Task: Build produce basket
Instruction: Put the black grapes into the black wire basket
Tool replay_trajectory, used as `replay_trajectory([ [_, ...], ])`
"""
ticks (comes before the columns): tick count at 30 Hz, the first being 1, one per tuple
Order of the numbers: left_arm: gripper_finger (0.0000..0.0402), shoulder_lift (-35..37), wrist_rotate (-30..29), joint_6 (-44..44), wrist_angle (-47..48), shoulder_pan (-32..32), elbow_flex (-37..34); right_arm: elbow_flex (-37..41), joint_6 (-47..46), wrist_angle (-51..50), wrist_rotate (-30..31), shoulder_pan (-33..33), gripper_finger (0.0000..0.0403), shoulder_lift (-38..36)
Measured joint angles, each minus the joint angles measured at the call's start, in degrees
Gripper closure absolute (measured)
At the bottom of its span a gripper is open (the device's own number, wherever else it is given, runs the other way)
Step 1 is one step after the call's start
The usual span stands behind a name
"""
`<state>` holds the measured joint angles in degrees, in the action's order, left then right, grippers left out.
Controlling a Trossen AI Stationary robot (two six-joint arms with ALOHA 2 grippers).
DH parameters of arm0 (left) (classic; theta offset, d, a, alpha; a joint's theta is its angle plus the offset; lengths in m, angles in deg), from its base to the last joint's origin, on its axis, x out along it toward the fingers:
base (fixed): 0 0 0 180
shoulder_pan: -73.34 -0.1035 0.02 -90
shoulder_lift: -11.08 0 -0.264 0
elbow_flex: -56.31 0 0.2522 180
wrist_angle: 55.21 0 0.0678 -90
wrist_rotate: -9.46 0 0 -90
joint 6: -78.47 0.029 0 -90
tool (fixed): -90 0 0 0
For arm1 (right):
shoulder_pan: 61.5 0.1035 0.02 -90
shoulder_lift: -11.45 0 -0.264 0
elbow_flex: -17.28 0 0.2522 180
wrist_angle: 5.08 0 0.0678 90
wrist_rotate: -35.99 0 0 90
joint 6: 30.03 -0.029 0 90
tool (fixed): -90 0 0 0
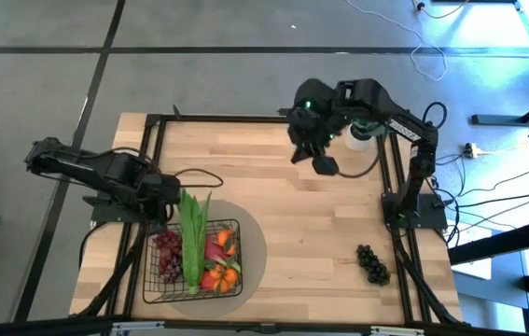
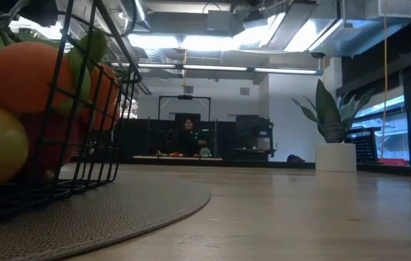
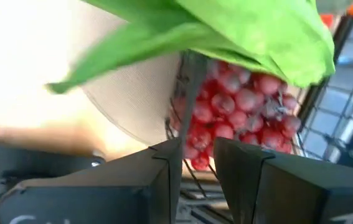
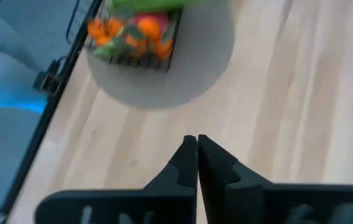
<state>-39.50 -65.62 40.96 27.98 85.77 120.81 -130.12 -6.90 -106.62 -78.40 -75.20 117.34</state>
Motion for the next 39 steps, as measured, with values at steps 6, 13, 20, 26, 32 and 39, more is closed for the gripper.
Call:
replay_trajectory([
  [6, 0.0321, 4.01, -12.37, -0.49, -2.91, -0.02, 0.0, 0.07, -11.22, -2.27, 3.13, 7.44, 0.0403, -0.27],
  [13, 0.0321, 7.0, -21.46, 7.4, -17.94, -0.02, 0.0, 0.07, -28.08, -2.24, 14.24, 16.04, 0.0403, -2.42],
  [20, 0.0321, 7.44, -22.41, 15.47, -28.85, -0.02, 0.02, 5.22, -43.14, -2.14, 21.91, 24.27, 0.0403, -6.48],
  [26, 0.0321, 7.51, -22.4, 18.49, -31.63, -0.02, 0.02, 23.33, -62.38, -2.31, 25.42, 29.61, 0.0403, -14.84],
  [32, 0.0321, 7.51, -23.17, 18.74, -31.81, -0.02, 0.02, 37.36, -93.2, -2.22, 24.32, 33.81, 0.0403, -19.66],
  [39, 0.0321, 7.51, -24.46, 21.43, -35.32, -0.02, 0.02, 50.57, -106.99, -1.21, 10.72, 34.3, 0.0403, -19.89],
])
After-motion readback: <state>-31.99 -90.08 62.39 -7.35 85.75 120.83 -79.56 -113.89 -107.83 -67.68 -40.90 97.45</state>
